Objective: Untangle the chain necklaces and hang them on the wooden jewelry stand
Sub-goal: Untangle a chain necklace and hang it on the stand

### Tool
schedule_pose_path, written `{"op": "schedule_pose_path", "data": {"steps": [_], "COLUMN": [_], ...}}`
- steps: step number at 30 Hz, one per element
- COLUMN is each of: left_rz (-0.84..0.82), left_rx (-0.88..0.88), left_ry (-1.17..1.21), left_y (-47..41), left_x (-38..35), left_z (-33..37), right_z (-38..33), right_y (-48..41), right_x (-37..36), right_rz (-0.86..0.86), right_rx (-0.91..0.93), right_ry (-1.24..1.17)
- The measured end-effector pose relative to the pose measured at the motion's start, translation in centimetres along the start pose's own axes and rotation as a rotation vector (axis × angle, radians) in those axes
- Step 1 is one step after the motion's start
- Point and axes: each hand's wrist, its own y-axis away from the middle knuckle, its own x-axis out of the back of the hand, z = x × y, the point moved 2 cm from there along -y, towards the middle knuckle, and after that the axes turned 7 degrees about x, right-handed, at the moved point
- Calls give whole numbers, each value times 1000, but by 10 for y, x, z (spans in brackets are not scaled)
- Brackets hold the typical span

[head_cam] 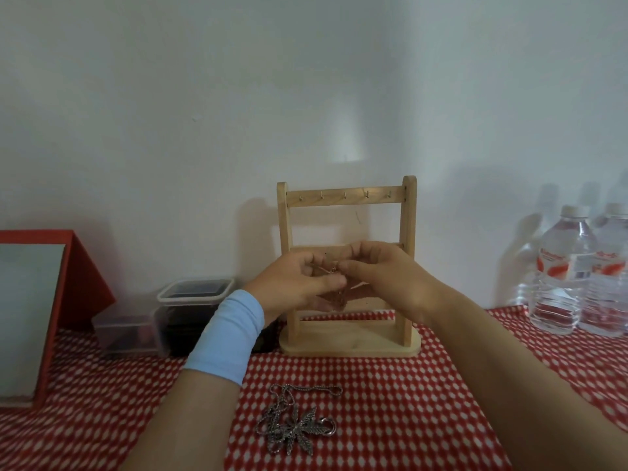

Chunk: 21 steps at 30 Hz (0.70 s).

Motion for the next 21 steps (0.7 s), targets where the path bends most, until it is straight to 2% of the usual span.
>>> {"op": "schedule_pose_path", "data": {"steps": [3,6,8,12,16,21], "left_rz": [77,92,86,123,136,-22], "left_rx": [-39,-88,-85,-123,-109,22], "left_ry": [-80,-176,-199,-209,-97,-95], "left_y": [0,-1,-2,1,-3,-3], "left_x": [4,7,4,-4,-3,-10], "left_z": [-1,1,3,9,5,-6], "right_z": [0,0,-1,-1,0,-2], "right_y": [0,0,0,1,2,-1], "right_x": [3,2,1,8,8,10], "right_rz": [35,-45,-99,-67,0,90], "right_rx": [-1,-42,-66,-89,-63,-44], "right_ry": [-8,50,135,329,219,83]}}
